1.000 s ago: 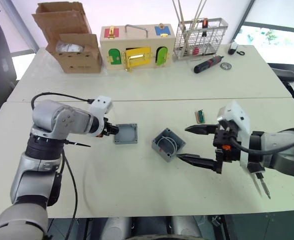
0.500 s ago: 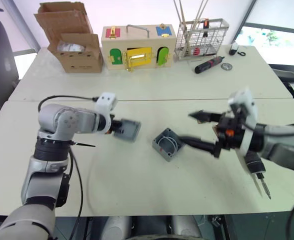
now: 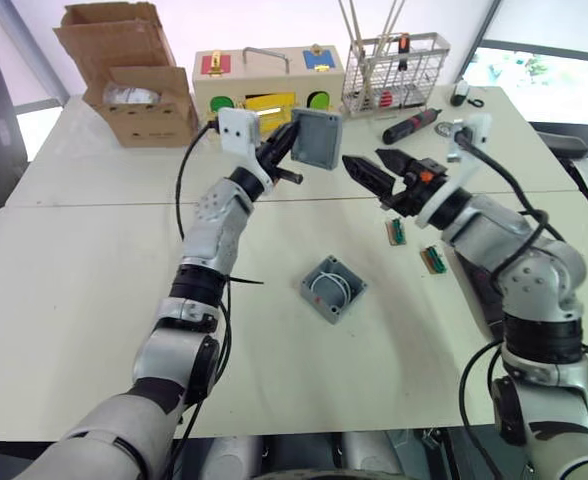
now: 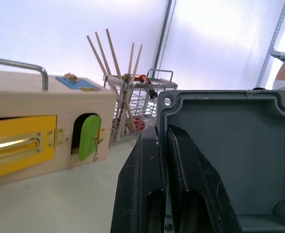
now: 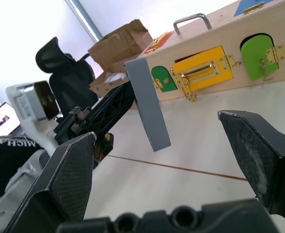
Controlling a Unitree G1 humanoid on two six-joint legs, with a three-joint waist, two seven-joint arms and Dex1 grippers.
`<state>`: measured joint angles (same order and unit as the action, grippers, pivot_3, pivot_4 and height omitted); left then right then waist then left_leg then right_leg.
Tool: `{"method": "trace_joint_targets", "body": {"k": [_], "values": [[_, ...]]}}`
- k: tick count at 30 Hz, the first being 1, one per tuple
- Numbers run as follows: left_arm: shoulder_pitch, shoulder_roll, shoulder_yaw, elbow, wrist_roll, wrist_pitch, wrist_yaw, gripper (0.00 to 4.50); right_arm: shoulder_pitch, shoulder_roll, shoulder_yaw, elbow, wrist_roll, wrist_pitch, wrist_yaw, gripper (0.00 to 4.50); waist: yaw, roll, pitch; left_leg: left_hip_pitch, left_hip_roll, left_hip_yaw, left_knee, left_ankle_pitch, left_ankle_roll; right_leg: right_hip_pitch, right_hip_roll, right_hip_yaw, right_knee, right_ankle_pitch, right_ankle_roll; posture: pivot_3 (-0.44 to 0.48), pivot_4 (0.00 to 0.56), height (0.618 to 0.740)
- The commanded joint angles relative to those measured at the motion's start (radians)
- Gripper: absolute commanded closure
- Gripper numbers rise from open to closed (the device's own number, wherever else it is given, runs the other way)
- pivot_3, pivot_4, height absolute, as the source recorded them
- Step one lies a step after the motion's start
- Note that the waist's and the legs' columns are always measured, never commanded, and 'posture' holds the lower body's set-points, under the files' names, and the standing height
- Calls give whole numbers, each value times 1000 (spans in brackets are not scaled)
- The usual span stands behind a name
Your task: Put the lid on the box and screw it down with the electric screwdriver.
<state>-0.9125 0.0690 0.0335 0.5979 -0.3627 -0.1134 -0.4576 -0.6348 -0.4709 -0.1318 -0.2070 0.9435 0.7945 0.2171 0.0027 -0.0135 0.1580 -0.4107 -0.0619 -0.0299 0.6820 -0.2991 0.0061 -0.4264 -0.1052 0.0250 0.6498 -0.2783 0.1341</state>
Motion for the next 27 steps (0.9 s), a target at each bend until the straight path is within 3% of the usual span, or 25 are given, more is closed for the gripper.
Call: {"method": "trace_joint_targets", "body": {"k": [1,15,23,25,27], "values": [[-50,-14,22,-31,15,-71,-10,4478,-40,11,-36,-21,3,-2,5,0,1,0,0,0,0,0,0,0,0,0,0,0,0,0,0,0,150,737],[5,-21,-3,-139,37,-40,-77,4478,-40,7,-46,-27,-31,14,68,0,-7,0,0,0,0,-1,1,-1,1,0,0,0,1,0,0,0,150,737],[2,-24,-8,-160,39,-23,-99,4500,-41,25,-44,-19,-66,6,85,2235,-16,0,0,0,0,-1,0,-1,2,0,0,0,1,0,0,0,150,737],[11,-22,-11,-172,37,-15,-108,4500,-37,26,-44,-25,-70,8,89,2959,-16,0,0,0,0,-1,0,-1,2,0,0,0,1,0,0,0,150,737],[17,-24,-13,-181,36,-8,-114,4500,-33,26,-44,-30,-74,10,93,3965,-16,0,0,0,0,-1,0,-1,2,0,0,0,1,0,0,0,150,737]]}}
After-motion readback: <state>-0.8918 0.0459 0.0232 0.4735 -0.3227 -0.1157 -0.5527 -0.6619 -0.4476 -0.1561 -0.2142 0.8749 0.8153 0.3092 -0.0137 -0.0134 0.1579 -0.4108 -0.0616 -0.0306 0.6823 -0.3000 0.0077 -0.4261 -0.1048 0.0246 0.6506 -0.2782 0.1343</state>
